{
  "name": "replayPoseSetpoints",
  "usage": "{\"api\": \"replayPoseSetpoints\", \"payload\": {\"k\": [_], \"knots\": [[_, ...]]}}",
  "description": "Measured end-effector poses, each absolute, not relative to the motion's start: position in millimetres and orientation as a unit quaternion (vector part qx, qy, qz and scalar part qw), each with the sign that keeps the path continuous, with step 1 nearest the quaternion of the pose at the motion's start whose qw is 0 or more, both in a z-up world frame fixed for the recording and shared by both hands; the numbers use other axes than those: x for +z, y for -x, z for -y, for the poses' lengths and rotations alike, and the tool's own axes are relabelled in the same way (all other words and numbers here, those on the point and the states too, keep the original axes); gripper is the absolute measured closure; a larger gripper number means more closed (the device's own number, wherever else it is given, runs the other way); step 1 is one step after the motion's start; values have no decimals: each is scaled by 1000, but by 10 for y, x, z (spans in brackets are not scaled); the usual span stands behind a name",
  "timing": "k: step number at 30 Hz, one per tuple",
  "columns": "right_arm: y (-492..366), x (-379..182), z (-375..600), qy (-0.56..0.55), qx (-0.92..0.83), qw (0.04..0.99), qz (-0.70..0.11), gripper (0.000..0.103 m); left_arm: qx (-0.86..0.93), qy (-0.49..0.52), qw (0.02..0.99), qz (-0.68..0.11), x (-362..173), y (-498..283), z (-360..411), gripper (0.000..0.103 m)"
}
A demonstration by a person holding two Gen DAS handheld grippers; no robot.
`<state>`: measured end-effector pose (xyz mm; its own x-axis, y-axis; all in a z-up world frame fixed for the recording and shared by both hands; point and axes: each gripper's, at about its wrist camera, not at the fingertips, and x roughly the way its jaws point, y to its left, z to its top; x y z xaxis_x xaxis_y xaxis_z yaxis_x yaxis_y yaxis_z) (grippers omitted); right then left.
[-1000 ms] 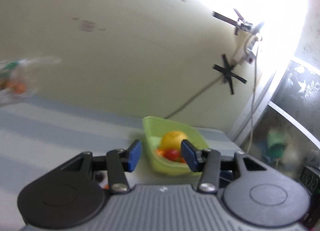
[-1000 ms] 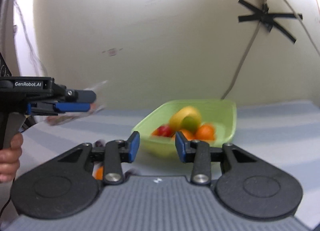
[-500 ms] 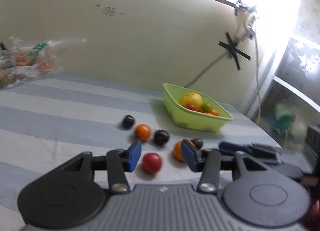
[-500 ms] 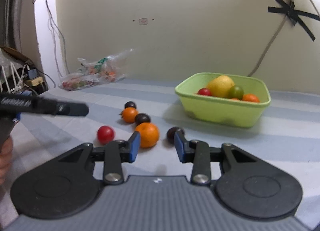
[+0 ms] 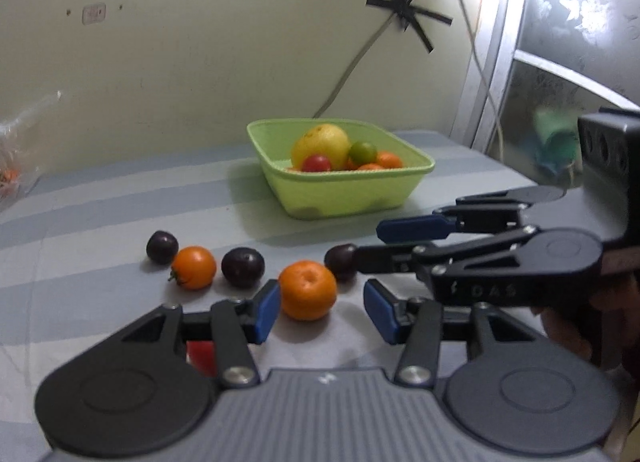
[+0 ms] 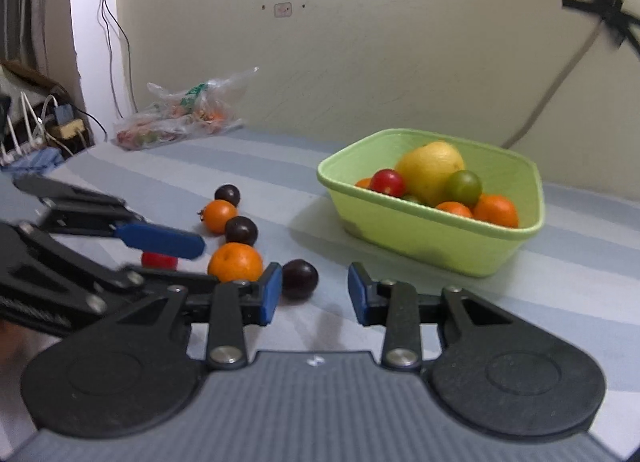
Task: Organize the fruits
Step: 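Grasp a mandarin with the left gripper while right grasps a dark purple tomato, then carry the mandarin into the bowl and open left while right carries the dark tomato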
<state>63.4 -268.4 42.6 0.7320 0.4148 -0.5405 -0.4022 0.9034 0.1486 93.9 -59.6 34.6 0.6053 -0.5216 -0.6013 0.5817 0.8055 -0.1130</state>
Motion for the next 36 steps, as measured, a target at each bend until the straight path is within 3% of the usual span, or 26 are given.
{"api": "replayPoseSetpoints", "payload": {"k": [6, 9, 27, 36], "knots": [[-777, 358, 2634, -38, 226, 920, -317, 67, -293, -53, 895, -330, 281, -1043, 634, 55], [-806, 324, 2665, -72, 242, 911, -327, 77, -301, -44, 892, -334, 248, -1098, 640, 63], [440, 370, 2928, -72, 176, 937, -294, 77, -393, -56, 856, -330, 248, -227, 903, 66], [396, 492, 3099, -89, 155, 951, -252, 77, -377, -53, 868, -318, 391, -315, 919, 66]]}}
